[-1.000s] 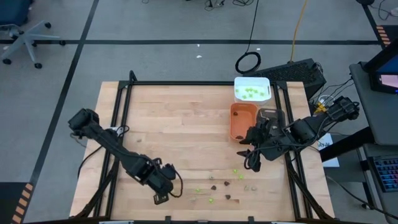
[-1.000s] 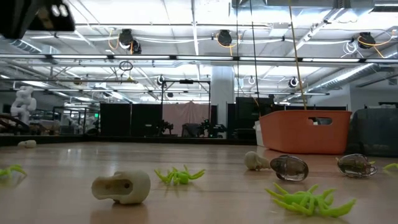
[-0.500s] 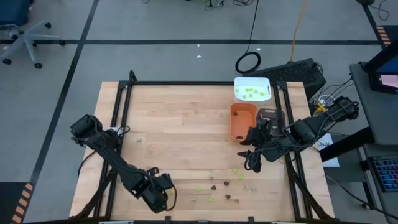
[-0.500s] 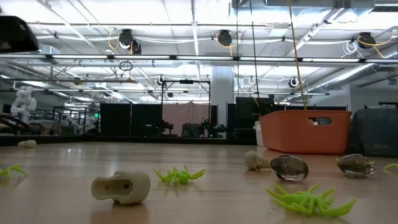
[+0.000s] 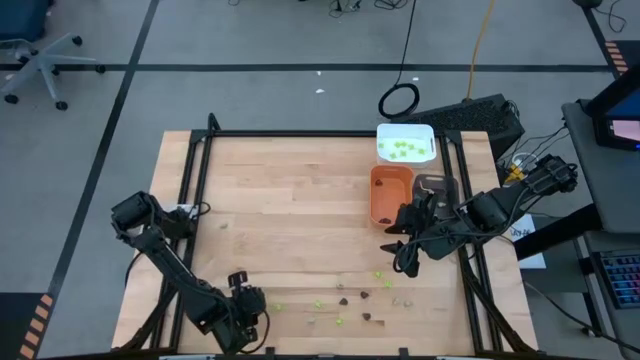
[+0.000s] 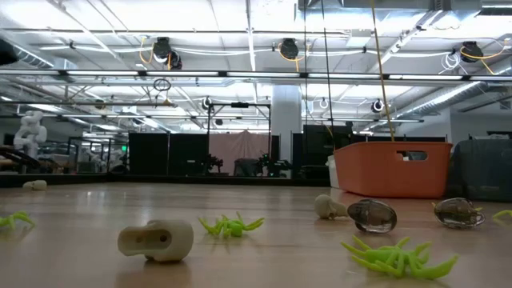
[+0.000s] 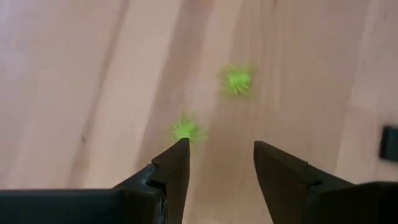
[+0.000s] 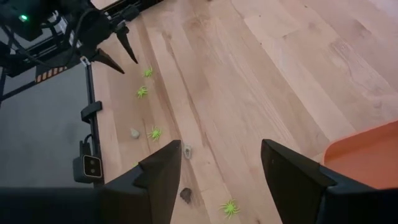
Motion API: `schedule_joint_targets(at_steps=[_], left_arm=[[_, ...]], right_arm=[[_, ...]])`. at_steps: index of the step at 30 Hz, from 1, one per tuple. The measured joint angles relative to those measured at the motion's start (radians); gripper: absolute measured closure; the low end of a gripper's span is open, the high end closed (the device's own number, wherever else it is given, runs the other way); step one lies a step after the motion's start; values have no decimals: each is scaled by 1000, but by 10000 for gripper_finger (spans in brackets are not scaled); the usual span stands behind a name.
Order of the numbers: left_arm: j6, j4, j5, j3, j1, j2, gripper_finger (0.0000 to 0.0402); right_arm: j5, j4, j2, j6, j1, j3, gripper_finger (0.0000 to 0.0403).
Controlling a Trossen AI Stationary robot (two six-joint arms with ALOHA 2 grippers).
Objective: Sort Halloween decoration
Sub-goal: Put the green spider toy into the white bin
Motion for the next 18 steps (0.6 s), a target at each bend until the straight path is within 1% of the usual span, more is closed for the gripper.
schedule_joint_targets(at_steps=[4, 8, 15, 18], left_arm=[[1, 94, 3, -52, -30, 0, 226], [11, 96, 3, -85, -20, 0, 226], [149, 124, 6, -87, 39, 0, 226], [189, 127, 34, -102, 62, -1, 226]], right_arm=[[2, 0, 0, 7, 0, 0, 197], [3, 0, 0, 22, 0, 0, 197], [4, 5, 0, 29, 0, 0, 197], [5, 5, 0, 32, 0, 0, 197]])
